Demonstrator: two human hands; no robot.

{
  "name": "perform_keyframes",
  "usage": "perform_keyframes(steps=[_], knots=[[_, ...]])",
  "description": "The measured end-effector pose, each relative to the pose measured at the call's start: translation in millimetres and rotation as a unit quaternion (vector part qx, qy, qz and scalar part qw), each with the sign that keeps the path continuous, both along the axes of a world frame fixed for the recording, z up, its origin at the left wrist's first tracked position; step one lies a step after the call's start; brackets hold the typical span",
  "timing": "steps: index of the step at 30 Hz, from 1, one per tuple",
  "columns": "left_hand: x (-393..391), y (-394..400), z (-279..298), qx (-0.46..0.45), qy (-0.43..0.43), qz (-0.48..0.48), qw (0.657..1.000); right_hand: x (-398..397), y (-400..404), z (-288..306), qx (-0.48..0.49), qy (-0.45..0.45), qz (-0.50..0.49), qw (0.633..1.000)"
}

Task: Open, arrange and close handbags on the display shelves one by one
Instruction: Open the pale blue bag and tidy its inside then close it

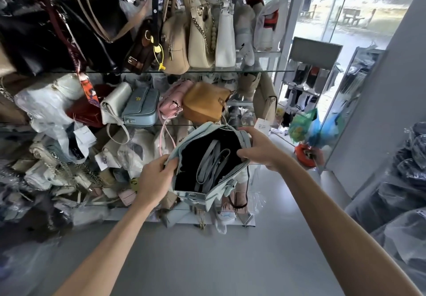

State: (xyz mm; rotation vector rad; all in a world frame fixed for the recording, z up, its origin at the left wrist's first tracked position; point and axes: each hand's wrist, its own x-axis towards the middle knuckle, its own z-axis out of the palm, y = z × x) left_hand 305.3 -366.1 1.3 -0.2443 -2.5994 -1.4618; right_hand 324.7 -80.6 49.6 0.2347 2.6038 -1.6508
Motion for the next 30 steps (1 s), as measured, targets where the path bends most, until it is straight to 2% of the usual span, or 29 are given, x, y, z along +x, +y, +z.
perform_keyframes(steps=[3,6,10,12,14,18,21,25,27,30], knots=[[-3.5,-7.4,2.3,0.044,-0.027,-0.014,0.999,0.6,-4.7,-1.5,-0.013,0.005,0.005,1.000],[-3.2,-9.2,8.2,0.018,-0.005,-0.046,0.999,-2.6,-13.4,-2.0,0.018,0.003,0.004,1.000],[-7.8,-14.8,19.7,-0.120,0.092,-0.075,0.986,-3.4,-20.2,-9.1,0.111,-0.044,0.033,0.992],[-11.9,-15.0,26.0,-0.202,0.164,-0.067,0.963,-4.9,-19.8,-14.4,0.124,-0.044,0.018,0.991],[-14.6,-13.8,31.2,-0.241,0.224,-0.049,0.943,-7.4,-18.1,-19.8,0.110,-0.034,-0.006,0.993],[-17.1,-12.5,33.9,-0.219,0.336,-0.001,0.916,-6.8,-17.1,-25.7,0.020,-0.007,-0.026,0.999],[-21.1,-9.9,35.6,-0.182,0.374,-0.002,0.909,-9.5,-11.6,-25.2,-0.018,0.014,-0.028,0.999],[-18.1,-0.6,41.6,-0.189,0.435,0.005,0.880,-14.8,-6.0,-24.6,-0.045,0.011,-0.036,0.998],[-20.7,1.7,37.7,-0.185,0.423,-0.008,0.887,-16.3,-5.6,-22.1,-0.059,-0.001,-0.036,0.998],[-26.1,1.4,28.3,-0.150,0.350,-0.036,0.924,-19.5,-1.5,-23.1,-0.137,-0.037,-0.038,0.989]])
